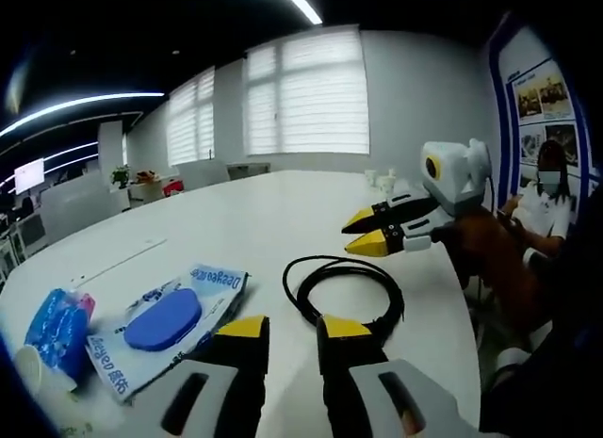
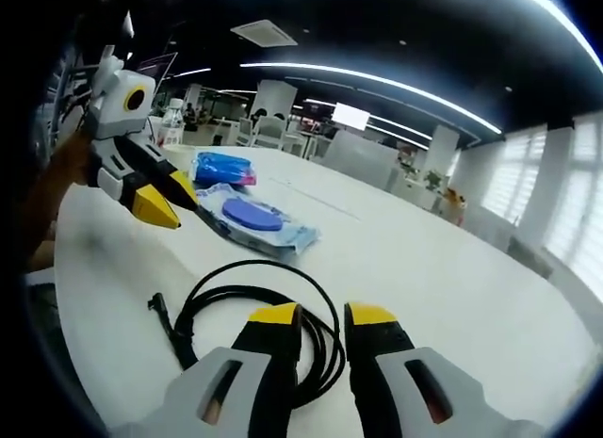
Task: Arrange the tabletop items into an orderly group along one side of the table until the central work area is clear of visible clutter.
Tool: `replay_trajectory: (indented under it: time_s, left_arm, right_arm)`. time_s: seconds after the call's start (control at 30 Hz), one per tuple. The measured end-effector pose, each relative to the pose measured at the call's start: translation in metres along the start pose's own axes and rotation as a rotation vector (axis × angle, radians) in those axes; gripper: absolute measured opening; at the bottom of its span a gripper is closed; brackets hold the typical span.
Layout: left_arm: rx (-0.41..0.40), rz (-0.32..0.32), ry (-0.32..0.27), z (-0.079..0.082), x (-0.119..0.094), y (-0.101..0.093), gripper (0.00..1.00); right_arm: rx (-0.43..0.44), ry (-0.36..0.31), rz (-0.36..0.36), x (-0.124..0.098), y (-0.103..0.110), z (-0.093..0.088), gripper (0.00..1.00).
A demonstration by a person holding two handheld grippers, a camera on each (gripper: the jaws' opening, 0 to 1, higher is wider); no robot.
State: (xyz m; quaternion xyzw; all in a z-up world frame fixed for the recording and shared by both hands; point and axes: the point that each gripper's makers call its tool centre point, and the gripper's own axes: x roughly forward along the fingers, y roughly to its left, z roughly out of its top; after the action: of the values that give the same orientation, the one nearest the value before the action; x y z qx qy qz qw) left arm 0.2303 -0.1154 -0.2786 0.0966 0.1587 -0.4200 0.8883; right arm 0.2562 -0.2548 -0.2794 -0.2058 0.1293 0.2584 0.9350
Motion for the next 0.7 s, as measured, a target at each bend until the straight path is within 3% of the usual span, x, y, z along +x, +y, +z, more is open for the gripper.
replay_trajectory:
  time_s: [0.7]
  left_arm:
    - [-0.096, 0.114, -0.053, 0.011, -0.024, 0.035, 0.26]
  right_arm:
    - [-0.033, -0.056, 0.118, 0.027, 0.021, 0.044, 0.21]
